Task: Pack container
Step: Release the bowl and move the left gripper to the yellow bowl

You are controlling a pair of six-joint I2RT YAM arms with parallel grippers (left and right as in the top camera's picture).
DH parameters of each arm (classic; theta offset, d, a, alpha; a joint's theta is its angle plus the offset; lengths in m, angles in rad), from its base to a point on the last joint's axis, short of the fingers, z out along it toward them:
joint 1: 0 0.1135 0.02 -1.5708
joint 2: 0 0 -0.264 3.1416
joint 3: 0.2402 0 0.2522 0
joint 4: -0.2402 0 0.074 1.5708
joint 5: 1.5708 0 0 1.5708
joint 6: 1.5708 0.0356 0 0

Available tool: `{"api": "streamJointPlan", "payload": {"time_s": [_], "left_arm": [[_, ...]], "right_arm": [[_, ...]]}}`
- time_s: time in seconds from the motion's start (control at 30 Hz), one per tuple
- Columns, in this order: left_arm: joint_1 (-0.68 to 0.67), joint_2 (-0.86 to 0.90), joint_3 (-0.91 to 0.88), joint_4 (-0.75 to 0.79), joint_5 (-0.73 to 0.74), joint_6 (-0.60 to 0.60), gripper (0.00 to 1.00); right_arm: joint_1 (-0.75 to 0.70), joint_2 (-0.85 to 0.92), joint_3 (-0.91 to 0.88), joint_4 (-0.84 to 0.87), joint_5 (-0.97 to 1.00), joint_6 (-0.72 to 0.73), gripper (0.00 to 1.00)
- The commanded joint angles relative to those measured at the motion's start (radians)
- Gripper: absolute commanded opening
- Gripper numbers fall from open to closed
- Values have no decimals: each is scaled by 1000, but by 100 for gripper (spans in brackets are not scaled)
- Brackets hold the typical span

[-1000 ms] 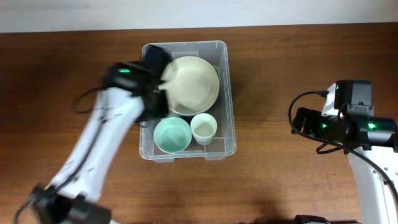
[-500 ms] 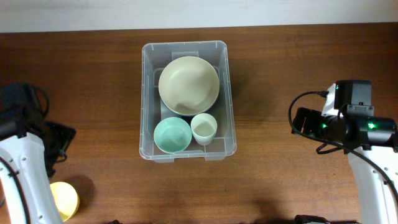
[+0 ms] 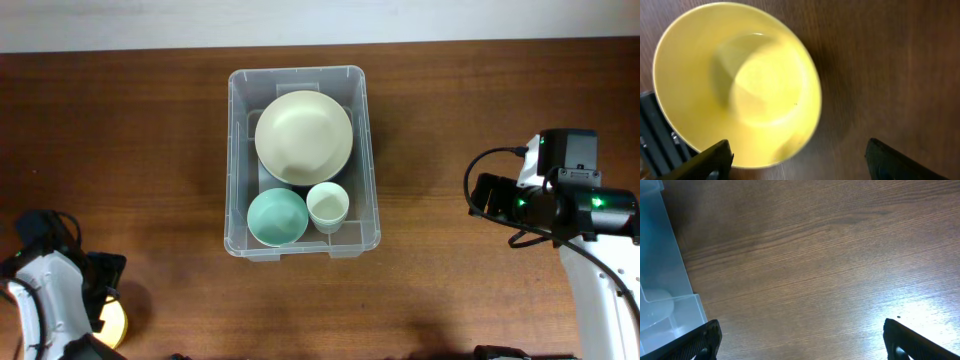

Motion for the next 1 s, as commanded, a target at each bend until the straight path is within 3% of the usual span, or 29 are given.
{"api": "streamJointPlan", "payload": {"time_s": [0.0, 0.33, 0.47, 0.57, 0.87, 0.97], "left_arm": [[8, 40, -33, 47, -14, 31, 93], [8, 220, -36, 176, 38, 79, 90], [8, 237, -36, 175, 39, 79, 57], [8, 237, -35, 175, 47, 79, 41], [8, 237, -7, 164, 74, 79, 6], [5, 237, 28, 124, 81, 80, 1]], "right_arm": [[3, -4, 4, 0, 9, 4, 99], [3, -4, 4, 1, 10, 4, 99], [3, -4, 4, 4, 10, 4, 99], [3, -4, 4, 3, 10, 4, 99], [3, -4, 4, 10, 10, 4, 99], [3, -4, 4, 11, 10, 4, 99]]}}
